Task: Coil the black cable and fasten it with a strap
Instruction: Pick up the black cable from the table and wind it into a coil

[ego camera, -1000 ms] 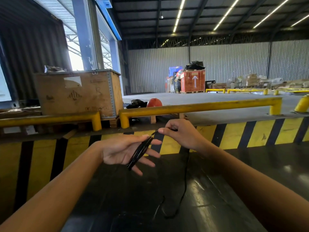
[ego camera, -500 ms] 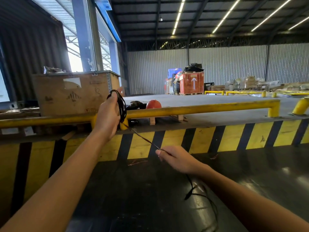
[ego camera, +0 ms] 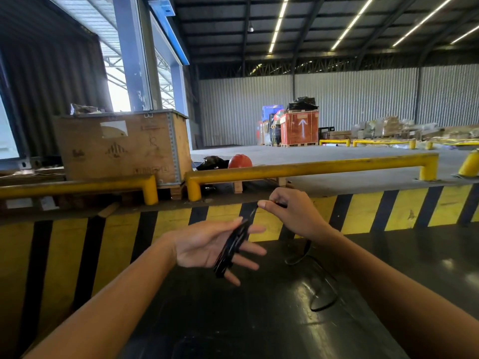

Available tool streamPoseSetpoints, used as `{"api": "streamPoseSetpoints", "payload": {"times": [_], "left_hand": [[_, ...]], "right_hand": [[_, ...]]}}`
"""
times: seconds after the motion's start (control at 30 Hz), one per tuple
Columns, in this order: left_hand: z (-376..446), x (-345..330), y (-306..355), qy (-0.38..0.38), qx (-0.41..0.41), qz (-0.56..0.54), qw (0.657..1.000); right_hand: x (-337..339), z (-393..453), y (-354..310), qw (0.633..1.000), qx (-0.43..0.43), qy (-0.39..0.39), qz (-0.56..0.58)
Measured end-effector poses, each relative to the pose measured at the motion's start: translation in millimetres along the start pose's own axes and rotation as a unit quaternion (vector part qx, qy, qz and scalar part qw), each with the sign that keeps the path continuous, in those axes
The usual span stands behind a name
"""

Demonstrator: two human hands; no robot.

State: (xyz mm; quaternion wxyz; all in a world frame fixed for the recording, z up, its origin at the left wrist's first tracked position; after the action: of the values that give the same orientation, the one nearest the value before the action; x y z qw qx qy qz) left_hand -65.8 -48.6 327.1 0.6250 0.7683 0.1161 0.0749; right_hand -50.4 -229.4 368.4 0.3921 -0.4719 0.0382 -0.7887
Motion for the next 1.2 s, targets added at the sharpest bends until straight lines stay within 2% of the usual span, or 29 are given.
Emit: {"api": "streamPoseSetpoints", "payload": {"times": [0.07, 0.1, 0.13, 0.2, 0.27, 0.33, 0.4, 0.47, 0.6, 0.67, 0.77, 0.83, 0.9, 0.97, 1.03, 1.1, 1.2], "left_hand": [[1.4, -6.8, 16.3, -0.058, -0.131, -0.108, 0.984], [1.6, -7.1, 26.9, -0.051, -0.200, -0.145, 0.968], [1.0, -5.0, 38.9, -0.015, -0.268, -0.167, 0.949], [-6.8, 4.0, 61.2, 0.121, -0.371, -0.164, 0.906], [-19.0, 15.8, 74.4, 0.228, -0.431, -0.150, 0.860], [-33.7, 29.3, 77.1, 0.311, -0.466, -0.147, 0.815], [-48.9, 43.6, 71.1, 0.387, -0.464, -0.144, 0.784], [-59.3, 54.9, 60.3, 0.461, -0.414, -0.084, 0.780], [-52.9, 57.5, 35.5, 0.568, -0.187, 0.133, 0.790], [-41.8, 56.5, 26.1, 0.543, -0.066, 0.230, 0.805], [-21.8, 56.0, 5.8, 0.406, 0.099, 0.258, 0.871], [-13.4, 47.7, -8.2, 0.311, 0.216, 0.294, 0.878], [-5.2, 35.2, -19.7, 0.229, 0.256, 0.281, 0.896], [2.6, 23.1, -32.0, 0.136, 0.227, 0.190, 0.945], [7.9, 9.7, -40.0, 0.039, 0.176, 0.097, 0.979], [11.5, -2.8, -38.3, -0.024, 0.102, 0.034, 0.994], [16.2, -11.9, -16.4, -0.067, -0.052, -0.052, 0.995]], "right_hand": [[-13.2, -4.9, -2.9, 0.999, -0.007, -0.007, 0.038], [-24.0, -8.1, -5.1, 0.997, -0.008, -0.029, 0.065], [-37.4, -12.0, -7.3, 0.993, -0.013, -0.064, 0.095], [-66.2, -21.5, -12.2, 0.978, -0.031, -0.158, 0.132], [-87.6, -29.7, -13.0, 0.964, -0.041, -0.231, 0.123], [-92.8, -34.8, -10.4, 0.957, -0.043, -0.264, 0.111], [-85.8, -36.6, -5.4, 0.956, -0.047, -0.272, 0.099], [-71.9, -35.4, 0.8, 0.963, -0.042, -0.259, 0.067], [-37.3, -24.9, 4.8, 0.980, -0.002, -0.194, -0.044], [-23.0, -19.0, 2.8, 0.983, 0.010, -0.171, -0.067], [-4.0, -10.6, -3.2, 0.984, 0.019, -0.156, -0.085], [9.7, -5.7, -4.4, 0.986, 0.019, -0.139, -0.091], [21.2, -1.7, -0.5, 0.989, 0.018, -0.122, -0.086], [25.7, -0.6, 6.7, 0.990, 0.013, -0.114, -0.080], [23.7, -1.6, 16.1, 0.991, -0.001, -0.108, -0.074], [18.3, -4.4, 25.0, 0.992, -0.017, -0.100, -0.069], [1.2, -12.4, 31.1, 0.993, -0.042, -0.104, -0.037]]}}
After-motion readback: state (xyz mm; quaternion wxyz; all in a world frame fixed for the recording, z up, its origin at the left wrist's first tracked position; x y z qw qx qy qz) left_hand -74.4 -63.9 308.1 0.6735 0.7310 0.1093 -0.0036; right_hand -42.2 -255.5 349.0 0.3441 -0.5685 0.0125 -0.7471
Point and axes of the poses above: each hand's wrist, its own z-axis towards the middle knuckle, its own x-axis out of the back of the hand, y = z × x, the point moved 5 cm from there along z, towards the middle knuckle, and after that the axes turned 14 degrees about -y, right-handed, at the moved point
